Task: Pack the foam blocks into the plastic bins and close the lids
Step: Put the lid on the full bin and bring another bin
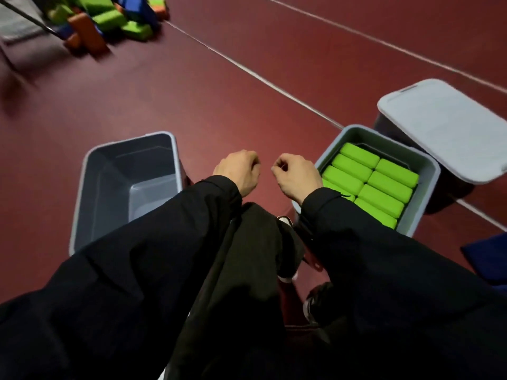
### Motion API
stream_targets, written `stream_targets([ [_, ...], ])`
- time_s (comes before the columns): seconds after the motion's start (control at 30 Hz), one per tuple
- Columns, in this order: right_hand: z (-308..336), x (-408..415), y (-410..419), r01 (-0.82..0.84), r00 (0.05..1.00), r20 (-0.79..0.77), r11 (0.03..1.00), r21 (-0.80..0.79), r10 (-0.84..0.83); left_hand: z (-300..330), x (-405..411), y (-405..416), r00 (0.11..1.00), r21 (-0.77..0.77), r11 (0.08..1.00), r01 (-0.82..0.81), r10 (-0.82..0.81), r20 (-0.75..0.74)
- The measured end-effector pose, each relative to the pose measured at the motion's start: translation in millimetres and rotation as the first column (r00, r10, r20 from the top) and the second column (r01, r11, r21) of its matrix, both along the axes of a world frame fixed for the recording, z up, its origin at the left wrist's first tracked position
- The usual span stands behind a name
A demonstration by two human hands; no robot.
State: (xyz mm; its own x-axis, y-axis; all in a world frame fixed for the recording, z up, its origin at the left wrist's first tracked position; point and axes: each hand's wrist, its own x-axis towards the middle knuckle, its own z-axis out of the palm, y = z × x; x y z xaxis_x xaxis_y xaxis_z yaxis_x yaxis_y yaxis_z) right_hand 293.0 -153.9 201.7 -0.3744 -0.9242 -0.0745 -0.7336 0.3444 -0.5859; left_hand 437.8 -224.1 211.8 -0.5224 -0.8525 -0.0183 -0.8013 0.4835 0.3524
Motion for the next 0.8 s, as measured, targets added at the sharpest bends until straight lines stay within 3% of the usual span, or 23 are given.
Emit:
stream_targets([
  [0.2, 30, 95, -21, -0.179, 0.984, -0.012, 0.984, -0.003, 0.179, 16, 97, 4, 0.968, -0.013, 0.98, -0.198, 0.194, -0.16],
  [0.37, 18, 208, -33, -0.409, 0.912, 0.025, 0.912, 0.029, 0.409, -9, 210, 27, 0.834, 0.133, 0.883, -0.449, 0.468, -0.291],
  [0.47, -11, 275, -30, -0.524, 0.851, 0.09, 0.847, 0.093, 0.517, -43, 280, 48, 0.673, 0.269, 0.732, -0.626, 0.681, -0.289],
  [0.6, -71, 347, -11, -0.656, 0.755, 0.219, 0.723, 0.217, 0.619, -118, 354, 91, 0.478, 0.414, 0.486, -0.769, 0.868, -0.132],
  [0.8, -154, 380, 32, -0.77, 0.631, 0.394, 0.483, 0.416, 0.668, -234, 379, 152, 0.381, 0.603, 0.224, -0.765, 0.913, 0.144],
])
